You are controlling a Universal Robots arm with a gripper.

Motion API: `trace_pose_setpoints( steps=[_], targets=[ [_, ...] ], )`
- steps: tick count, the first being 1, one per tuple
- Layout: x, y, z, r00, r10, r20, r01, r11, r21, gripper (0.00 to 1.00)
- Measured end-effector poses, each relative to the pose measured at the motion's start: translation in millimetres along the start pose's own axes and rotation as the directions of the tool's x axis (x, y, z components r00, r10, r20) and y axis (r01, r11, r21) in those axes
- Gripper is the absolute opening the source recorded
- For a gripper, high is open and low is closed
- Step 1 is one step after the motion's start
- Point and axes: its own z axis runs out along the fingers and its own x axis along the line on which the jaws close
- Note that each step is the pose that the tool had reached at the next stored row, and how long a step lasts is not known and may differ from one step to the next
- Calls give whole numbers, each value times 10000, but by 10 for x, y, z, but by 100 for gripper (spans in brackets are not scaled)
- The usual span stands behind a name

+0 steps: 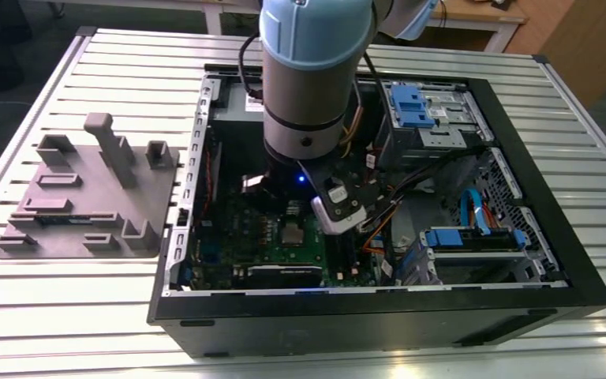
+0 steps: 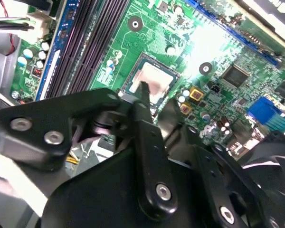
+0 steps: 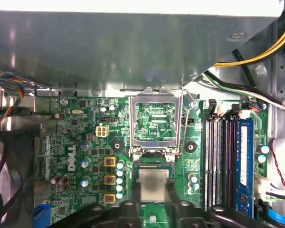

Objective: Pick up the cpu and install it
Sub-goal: 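Place the cpu into insertion slot, then close the cpu cover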

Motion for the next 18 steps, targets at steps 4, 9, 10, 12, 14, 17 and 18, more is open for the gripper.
trace_pose_setpoints(
  steps=[4, 9, 10, 12, 14, 17, 18],
  targets=[
    [0, 0, 0, 10000, 0, 0, 0, 10000, 0, 22],
    [0, 0, -1, 10000, 0, 0, 0, 10000, 0, 11],
    [0, 0, -1, 10000, 0, 0, 0, 10000, 0, 11],
    [0, 0, -2, 10000, 0, 0, 0, 10000, 0, 11],
    [0, 0, -3, 10000, 0, 0, 0, 10000, 0, 11],
    [0, 0, -3, 10000, 0, -1, 0, 10000, 0, 11],
    [0, 0, -3, 10000, 0, -1, 0, 10000, 0, 11]
  ],
)
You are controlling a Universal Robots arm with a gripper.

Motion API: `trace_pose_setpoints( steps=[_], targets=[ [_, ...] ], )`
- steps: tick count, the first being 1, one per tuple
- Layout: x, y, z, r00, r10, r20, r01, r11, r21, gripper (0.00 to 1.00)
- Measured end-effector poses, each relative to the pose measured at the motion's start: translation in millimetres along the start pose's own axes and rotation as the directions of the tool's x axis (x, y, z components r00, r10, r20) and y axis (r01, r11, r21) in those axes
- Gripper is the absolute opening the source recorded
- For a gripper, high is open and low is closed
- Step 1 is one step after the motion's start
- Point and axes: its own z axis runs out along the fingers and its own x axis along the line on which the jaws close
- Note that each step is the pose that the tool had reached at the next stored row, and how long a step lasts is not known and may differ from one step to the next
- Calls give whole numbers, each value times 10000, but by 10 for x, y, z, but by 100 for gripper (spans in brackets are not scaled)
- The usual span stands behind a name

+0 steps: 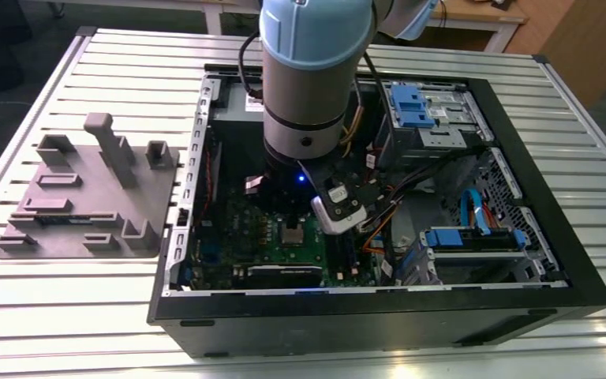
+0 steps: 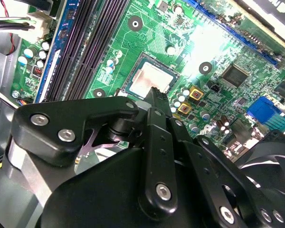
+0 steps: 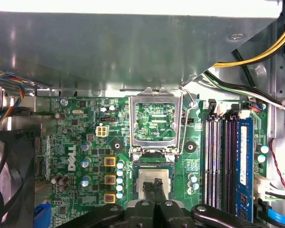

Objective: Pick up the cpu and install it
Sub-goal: 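Close the cpu cover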

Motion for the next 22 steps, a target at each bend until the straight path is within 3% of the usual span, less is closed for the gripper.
trace_pose_setpoints(
  steps=[9, 22],
  targets=[
    [0, 1, -51, 10000, 0, 0, 0, 10000, 3, 11],
    [0, 1, -60, 10000, 0, 0, 0, 10000, 2, 11]
  ],
)
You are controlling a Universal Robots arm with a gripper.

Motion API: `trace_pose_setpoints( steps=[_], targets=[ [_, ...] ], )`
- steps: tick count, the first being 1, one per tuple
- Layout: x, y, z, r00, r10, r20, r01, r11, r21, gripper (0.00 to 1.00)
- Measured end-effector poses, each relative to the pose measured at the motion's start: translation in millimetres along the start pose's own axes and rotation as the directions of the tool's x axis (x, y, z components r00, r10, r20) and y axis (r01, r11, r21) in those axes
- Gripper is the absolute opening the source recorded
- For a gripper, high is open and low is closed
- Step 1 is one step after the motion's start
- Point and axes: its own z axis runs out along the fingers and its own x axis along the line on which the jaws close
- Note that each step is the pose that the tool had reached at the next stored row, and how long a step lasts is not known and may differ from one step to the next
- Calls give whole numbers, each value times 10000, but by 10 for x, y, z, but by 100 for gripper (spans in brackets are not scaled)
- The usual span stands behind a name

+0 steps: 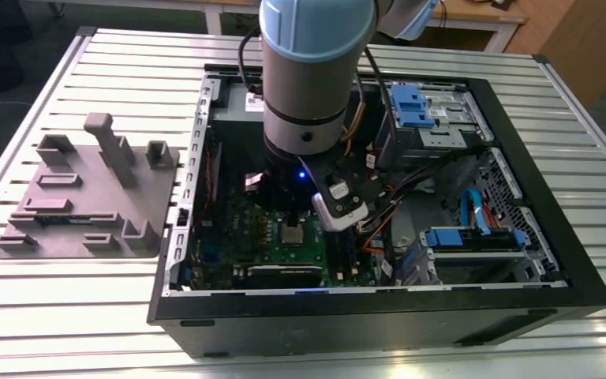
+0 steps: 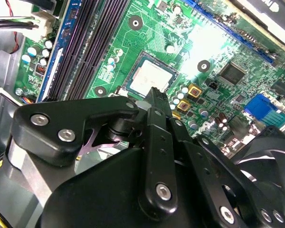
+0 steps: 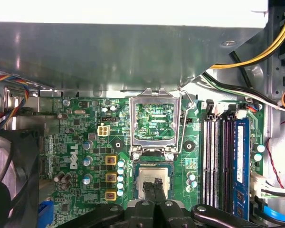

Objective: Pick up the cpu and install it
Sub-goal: 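Close the cpu cover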

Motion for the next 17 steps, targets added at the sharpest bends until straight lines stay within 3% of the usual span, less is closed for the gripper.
trace_pose_setpoints(
  steps=[3, 7, 9, 15, 17],
  targets=[
    [-11, 0, 1, 10000, -2, 0, 2, 10000, 0, 11],
    [-102, 4, 9, 10000, 0, -8, 0, 10000, -1, 11],
    [-103, 3, -2, 10000, 0, -11, 0, 10000, 5, 11],
    [-105, 10, -251, 10000, 0, -10, 0, 10000, 1, 11],
    [-106, 12, -299, 10000, 0, -10, 0, 10000, 2, 11]
  ],
)
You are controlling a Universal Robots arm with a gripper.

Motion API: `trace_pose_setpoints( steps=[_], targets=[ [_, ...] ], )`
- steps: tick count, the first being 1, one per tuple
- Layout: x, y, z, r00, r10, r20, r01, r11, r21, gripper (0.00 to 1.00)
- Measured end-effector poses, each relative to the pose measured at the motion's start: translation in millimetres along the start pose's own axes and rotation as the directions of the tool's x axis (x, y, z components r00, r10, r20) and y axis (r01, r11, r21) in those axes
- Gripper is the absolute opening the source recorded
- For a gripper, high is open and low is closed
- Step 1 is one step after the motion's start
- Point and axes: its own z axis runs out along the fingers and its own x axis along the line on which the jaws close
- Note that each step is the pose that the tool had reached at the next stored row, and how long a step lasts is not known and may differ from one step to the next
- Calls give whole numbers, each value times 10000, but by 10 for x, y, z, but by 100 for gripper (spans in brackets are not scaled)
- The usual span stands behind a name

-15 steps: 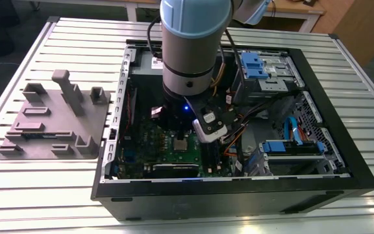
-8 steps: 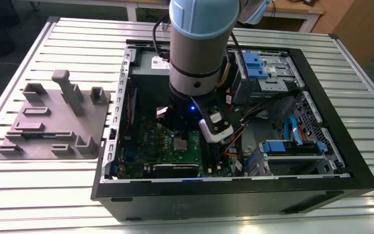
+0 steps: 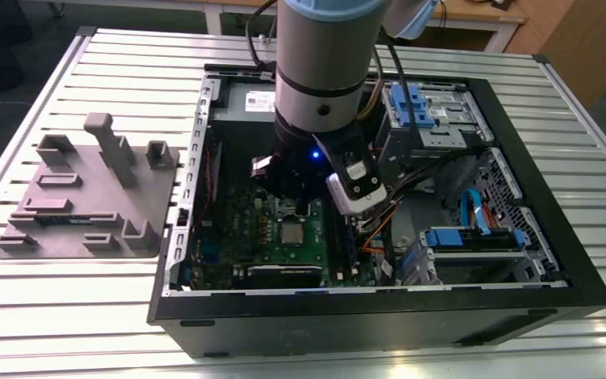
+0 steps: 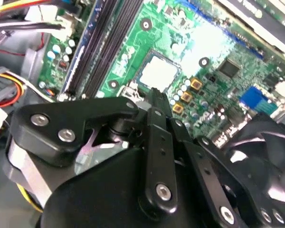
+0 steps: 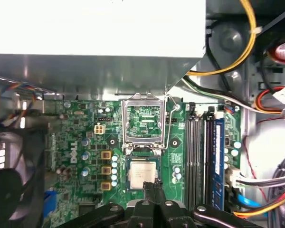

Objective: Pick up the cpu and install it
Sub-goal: 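Close the cpu cover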

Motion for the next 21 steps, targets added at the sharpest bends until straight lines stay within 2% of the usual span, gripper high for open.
trace_pose_setpoints(
  steps=[2, 5, 9, 12, 14, 18, 19, 21],
  targets=[
    [0, 0, 1, 9999, -127, 0, 127, 9999, -4, 11],
    [1, 0, 3, 9978, -666, -12, 666, 9978, -4, 11],
    [1, 0, 7, 9904, -1380, -27, 1380, 9904, -10, 11],
    [0, 0, 12, 9812, -1930, -38, 1930, 9812, -15, 11],
    [0, 0, 16, 9736, -2281, -44, 2281, 9736, -19, 11],
    [0, -1, 29, 9547, -2976, -58, 2976, 9547, -26, 11],
    [-3, -1, 32, 9518, -3067, -59, 3067, 9518, -32, 11],
    [-17, -1, 38, 9511, -3089, -49, 3089, 9511, -64, 11]
  ],
)
